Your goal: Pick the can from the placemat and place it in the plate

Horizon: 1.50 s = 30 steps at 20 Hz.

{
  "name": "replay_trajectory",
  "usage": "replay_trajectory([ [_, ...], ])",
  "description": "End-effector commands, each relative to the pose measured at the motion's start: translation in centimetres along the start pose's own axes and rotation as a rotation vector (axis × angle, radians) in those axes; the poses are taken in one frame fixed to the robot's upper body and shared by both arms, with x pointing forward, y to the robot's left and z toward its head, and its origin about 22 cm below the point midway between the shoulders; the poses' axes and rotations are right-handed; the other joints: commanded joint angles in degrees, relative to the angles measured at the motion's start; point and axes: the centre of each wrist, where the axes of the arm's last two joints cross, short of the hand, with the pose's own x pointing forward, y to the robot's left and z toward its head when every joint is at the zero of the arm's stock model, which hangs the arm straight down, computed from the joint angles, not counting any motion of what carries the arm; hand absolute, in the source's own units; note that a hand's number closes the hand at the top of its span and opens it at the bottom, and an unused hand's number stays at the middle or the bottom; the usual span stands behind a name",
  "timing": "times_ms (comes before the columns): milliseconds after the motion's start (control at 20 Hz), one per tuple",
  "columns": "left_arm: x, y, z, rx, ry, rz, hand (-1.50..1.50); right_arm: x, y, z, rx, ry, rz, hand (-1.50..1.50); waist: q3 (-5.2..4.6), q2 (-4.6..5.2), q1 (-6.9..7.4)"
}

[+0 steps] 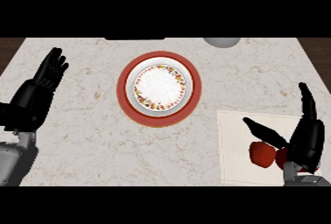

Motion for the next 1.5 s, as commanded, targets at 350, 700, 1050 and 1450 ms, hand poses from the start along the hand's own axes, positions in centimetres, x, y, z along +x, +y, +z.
replay_trajectory([
  [350, 0.8, 0.5, -0.3, -0.006, -0.008, -0.017, 0.00, 3.2, -4.1, -2.4, 0.323, 0.413, 0.532, -1.50, -0.22, 0.21, 0.66],
  [700, -0.1, 0.0, 0.0, -0.011, -0.002, -0.015, 0.00, 5.4, -6.4, -2.7, 0.536, 0.595, 0.617, -1.50, 0.05, 0.26, 0.15],
  [1050, 0.3, -0.7, -0.3, -0.011, -0.020, 0.006, 0.00, 5.3, -6.4, -4.4, 0.506, 0.665, 0.689, -1.50, 0.13, 0.31, 0.76],
  [1450, 0.3, 0.5, -0.3, -0.023, -0.010, 0.012, 0.00, 1.7, -5.8, -4.7, 0.539, 0.793, 0.776, -1.50, 0.13, 0.47, 1.11],
])
